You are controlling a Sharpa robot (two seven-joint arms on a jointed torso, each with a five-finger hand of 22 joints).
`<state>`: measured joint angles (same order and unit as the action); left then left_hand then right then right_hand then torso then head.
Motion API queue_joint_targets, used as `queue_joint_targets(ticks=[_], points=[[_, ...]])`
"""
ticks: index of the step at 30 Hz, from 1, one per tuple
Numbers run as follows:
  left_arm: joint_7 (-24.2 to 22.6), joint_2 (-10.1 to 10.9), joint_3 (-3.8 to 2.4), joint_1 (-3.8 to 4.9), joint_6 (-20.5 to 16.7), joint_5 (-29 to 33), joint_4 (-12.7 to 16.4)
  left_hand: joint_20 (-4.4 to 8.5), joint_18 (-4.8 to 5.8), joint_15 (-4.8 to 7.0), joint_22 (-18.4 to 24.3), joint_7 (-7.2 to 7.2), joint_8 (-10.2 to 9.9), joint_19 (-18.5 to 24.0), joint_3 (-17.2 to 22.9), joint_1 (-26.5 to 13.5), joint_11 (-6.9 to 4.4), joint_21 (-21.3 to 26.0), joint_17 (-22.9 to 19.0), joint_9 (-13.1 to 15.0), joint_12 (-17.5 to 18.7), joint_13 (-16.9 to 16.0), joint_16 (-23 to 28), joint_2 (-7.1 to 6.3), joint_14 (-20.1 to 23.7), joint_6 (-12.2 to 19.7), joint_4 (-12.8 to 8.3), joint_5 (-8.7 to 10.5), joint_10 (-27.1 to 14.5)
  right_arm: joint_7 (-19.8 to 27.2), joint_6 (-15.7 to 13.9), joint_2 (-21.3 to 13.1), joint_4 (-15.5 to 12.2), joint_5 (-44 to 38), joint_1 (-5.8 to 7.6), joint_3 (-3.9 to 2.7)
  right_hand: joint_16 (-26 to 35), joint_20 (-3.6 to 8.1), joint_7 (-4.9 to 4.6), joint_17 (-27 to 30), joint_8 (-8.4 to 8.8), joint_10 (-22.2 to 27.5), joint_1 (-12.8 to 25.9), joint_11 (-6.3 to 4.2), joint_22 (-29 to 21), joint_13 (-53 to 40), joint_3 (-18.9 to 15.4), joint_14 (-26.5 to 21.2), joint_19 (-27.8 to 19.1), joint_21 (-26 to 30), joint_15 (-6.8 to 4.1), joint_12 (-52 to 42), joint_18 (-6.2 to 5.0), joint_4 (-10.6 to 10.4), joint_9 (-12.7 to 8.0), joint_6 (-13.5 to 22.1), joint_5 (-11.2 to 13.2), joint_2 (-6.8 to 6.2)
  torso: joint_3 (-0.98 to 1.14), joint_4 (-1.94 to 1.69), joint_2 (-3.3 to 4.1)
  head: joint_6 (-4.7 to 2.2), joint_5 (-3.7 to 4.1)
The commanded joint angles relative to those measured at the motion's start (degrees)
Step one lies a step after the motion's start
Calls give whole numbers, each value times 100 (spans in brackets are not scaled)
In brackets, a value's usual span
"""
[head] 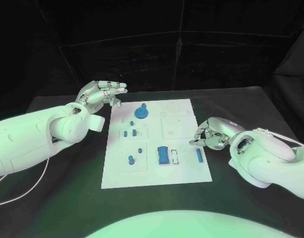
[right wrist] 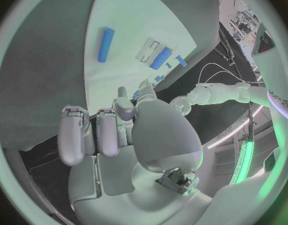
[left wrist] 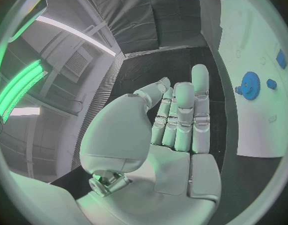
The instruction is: Assemble the parts on the task board
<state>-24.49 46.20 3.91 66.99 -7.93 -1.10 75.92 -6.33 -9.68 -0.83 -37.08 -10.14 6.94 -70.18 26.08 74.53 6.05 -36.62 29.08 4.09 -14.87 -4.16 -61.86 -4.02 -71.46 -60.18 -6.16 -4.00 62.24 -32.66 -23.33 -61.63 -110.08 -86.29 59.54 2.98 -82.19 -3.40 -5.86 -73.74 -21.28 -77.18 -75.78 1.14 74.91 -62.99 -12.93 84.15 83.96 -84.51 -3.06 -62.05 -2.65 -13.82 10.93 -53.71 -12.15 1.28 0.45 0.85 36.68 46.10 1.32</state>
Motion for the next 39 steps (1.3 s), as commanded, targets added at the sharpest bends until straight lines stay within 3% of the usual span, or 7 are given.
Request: queue_joint_targets(ticks=[1, 5, 9, 18, 33, 39], points=[[-33, 1, -4, 8, 62, 20, 11, -7, -77, -1, 5, -1, 26, 38, -23, 19, -11, 32, -5, -9, -18, 9, 14, 15, 51, 32, 0, -25, -43, 146, 104, -66, 39, -312, 23, 1, 38, -44, -6, 9, 24, 19, -106, 11, 796, 12, 8, 286, 1, 25, 43, 47, 50, 42, -5, -34, -43, 3, 11, 11, 13, -8, 52], [-32, 1, -3, 7, 66, 20, 12, -7, -77, -1, 5, -1, 26, 38, -23, 19, -11, 32, -5, -9, -18, 9, 14, 15, 51, 32, 0, -25, -43, -3, 365, -101, 129, -493, 27, 3, 50, -45, -2, 28, 28, 36, -120, 9, 794, 41, -8, 281, -2, 28, 42, 84, 49, 36, -3, -72, -84, 7, 16, 22, 8, -3, 69], [-32, 2, -2, 7, 68, 20, 15, -7, -77, -1, 5, -1, 26, 38, -23, 19, -11, 32, -5, -9, -18, 9, 14, 15, 51, 32, 0, -25, -43, -124, 698, -88, 206, -570, 19, 6, 61, -41, 20, 42, 15, 36, -93, -6, 787, 45, -61, 277, -8, 36, 32, 98, 46, -6, 10, -169, -84, 5, 6, -2, 5, 0, 98], [-33, 5, 0, 5, 70, 20, 14, -7, -77, -1, 5, -1, 26, 38, -23, 19, -11, 32, -5, -9, -18, 9, 14, 15, 51, 32, 0, -25, -43, -282, 1328, 70, 313, -542, -123, 12, 97, -21, 54, 91, 28, 49, -13, -33, 763, 83, -208, 266, -31, 60, 9, 159, 39, -116, 30, -285, 49, -76, 11, -2, 3, -1, 103], [-32, 10, 3, 2, 75, 20, 11, -7, -77, -1, 5, -1, 26, 38, -23, 19, -11, 32, -5, -9, -18, 9, 14, 15, 51, 32, 0, -25, -43, -349, 1569, 208, 378, -513, -234, 14, 112, -14, 72, 108, 17, 63, -9, -45, 745, 104, -236, 262, -46, 77, 1, 193, 33, -155, 50, -346, 78, -79, 5, -4, 8, 6, 107], [-30, 12, 4, 1, 78, 20, 9, -7, -77, -1, 5, -1, 26, 38, -23, 19, -11, 32, -5, -9, -18, 9, 14, 15, 51, 32, 0, -25, -43, -365, 1701, 281, 388, -519, -261, 14, 117, 7, 98, 104, -2, 62, -178, -71, 743, 102, -216, 264, -47, 82, -23, 206, 33, -94, 92, -423, 37, -57, 2, -6, 9, 18, 113]])
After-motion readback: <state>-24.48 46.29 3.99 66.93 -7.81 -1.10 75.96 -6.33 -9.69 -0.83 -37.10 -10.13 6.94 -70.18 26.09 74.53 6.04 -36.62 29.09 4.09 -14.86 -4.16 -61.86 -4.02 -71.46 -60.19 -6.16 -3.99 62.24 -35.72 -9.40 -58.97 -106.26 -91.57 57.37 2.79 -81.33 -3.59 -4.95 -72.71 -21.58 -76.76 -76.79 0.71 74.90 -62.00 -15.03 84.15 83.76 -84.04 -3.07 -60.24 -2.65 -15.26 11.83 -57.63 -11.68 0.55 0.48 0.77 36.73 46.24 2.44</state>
